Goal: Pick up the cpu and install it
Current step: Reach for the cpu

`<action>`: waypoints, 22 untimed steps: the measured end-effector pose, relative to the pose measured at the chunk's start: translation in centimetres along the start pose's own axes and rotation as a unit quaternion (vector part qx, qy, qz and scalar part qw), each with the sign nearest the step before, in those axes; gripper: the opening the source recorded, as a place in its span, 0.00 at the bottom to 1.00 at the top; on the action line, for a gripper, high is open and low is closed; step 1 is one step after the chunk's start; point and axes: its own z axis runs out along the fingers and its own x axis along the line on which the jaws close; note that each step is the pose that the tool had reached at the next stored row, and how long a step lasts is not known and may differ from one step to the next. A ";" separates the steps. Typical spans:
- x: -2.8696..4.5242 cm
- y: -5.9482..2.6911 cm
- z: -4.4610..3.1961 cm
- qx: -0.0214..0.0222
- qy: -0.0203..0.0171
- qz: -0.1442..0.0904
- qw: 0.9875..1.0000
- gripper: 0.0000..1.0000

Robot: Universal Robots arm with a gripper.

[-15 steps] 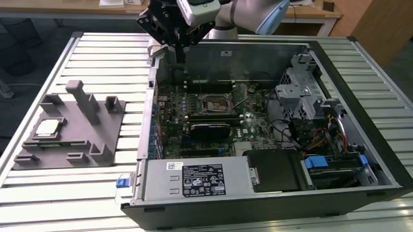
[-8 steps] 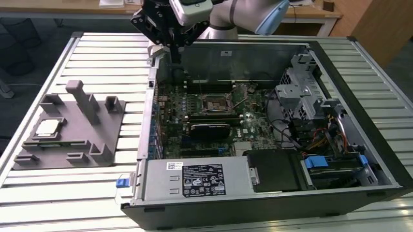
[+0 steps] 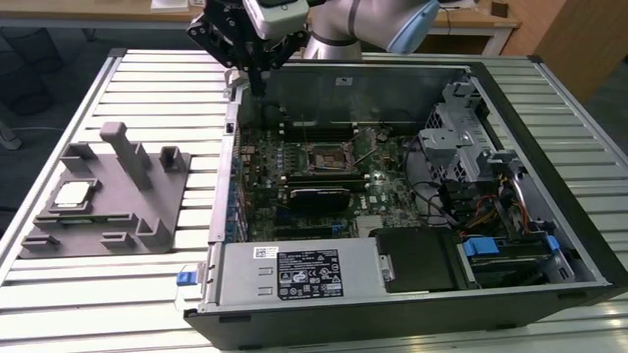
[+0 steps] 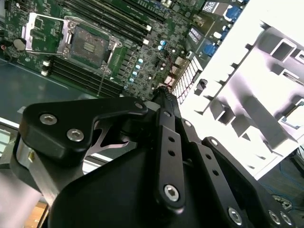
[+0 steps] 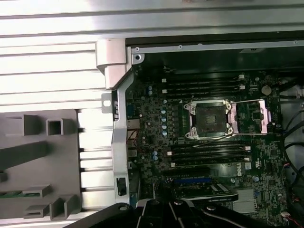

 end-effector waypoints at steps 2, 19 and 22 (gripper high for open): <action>0.33 -0.02 0.00 0.000 0.000 0.000 1.000 0.11; 2.96 -0.22 -0.08 0.000 -0.001 0.000 1.000 0.11; 3.47 -0.26 -0.10 0.000 -0.002 0.000 1.000 0.11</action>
